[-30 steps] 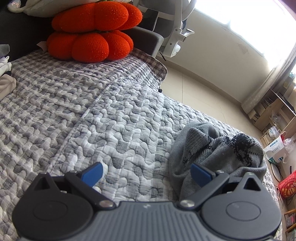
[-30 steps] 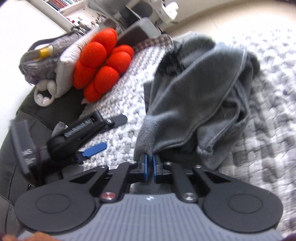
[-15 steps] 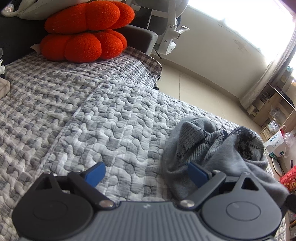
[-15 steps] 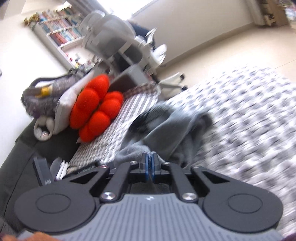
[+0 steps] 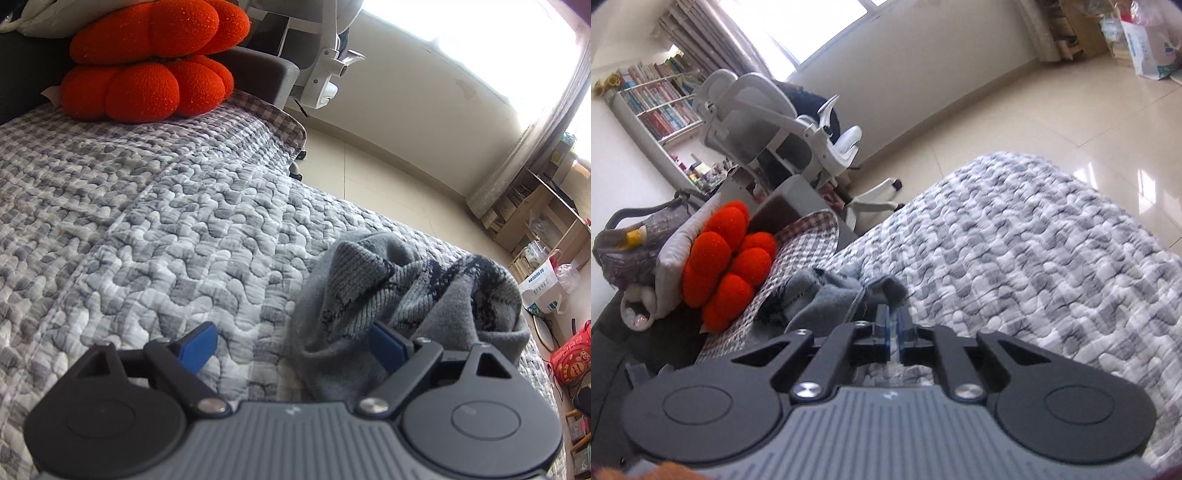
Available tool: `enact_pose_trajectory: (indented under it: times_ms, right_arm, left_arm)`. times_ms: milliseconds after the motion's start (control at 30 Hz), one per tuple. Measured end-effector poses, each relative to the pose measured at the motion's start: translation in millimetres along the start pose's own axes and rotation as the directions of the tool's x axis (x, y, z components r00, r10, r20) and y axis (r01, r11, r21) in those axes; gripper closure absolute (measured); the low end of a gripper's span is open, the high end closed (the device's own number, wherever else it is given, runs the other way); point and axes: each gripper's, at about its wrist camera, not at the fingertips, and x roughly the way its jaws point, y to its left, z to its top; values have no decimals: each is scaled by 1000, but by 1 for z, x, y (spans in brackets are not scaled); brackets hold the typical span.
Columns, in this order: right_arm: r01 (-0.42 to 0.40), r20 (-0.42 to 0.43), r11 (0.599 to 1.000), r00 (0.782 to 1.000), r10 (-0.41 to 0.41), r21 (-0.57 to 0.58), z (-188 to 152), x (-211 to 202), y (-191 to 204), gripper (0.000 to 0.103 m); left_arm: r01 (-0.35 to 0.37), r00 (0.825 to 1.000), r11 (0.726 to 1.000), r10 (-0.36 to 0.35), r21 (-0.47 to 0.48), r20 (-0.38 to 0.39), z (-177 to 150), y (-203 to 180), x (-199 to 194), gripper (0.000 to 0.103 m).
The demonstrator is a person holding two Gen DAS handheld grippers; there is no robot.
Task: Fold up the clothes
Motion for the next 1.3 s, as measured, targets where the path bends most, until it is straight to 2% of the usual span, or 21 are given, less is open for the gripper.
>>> enact_pose_trajectory:
  times_ms: [200,267,300,333,533,700,733,767,833,867,900,1000,1167,1300]
  right_arm:
    - [-30,-49,999,998,29,-19,-4,16,9,89]
    - [-41,-62,999,997,40,-12,-5,21,10,74]
    - [-45,-64,999,997,45,-7,-5,24,11,56]
    - [-50,-62,999,997,50,-5,-5,26,13,53]
    - [-56,-83,998,995,56,-2,-6,48,22,53]
    - [-47,-98,999,994,47,11,-7,64,24,53]
    - [-47,-102,999,994,48,13,-8,66,24,55]
    - [-48,-103,999,993,49,12,-9,68,23,58]
    - [-49,-103,999,993,49,5,-9,69,23,86]
    - [-44,-98,999,994,44,1,-9,68,23,91]
    - [-36,-90,999,995,35,-1,-9,67,24,95]
    - [-18,-45,1000,999,17,-10,-5,56,24,98]
    - [-3,26,999,1000,4,-36,0,29,26,98]
    - [14,69,999,998,-11,-40,3,8,22,98]
  left_arm:
    - [8,999,1000,-8,4,32,10,0,7,14]
    - [17,999,1000,-17,7,41,13,0,8,14]
    - [22,999,1000,-22,10,45,14,-1,10,14]
    - [26,998,1000,-26,15,49,15,-2,11,14]
    - [43,997,999,-45,29,56,21,-9,25,19]
    - [70,997,997,-70,-10,29,23,-9,36,37]
    - [76,997,997,-75,-9,27,23,-9,37,39]
    - [79,997,997,-79,-2,27,22,-11,37,47]
    - [84,996,996,-85,17,28,21,-13,36,62]
    - [87,996,996,-87,24,31,21,-15,34,81]
    - [89,995,996,-90,29,36,21,-16,31,94]
    - [84,995,996,-86,41,44,25,-20,15,96]
    - [86,989,991,-97,98,115,26,-25,-27,97]
    - [67,989,991,-81,111,122,22,-19,-50,97]
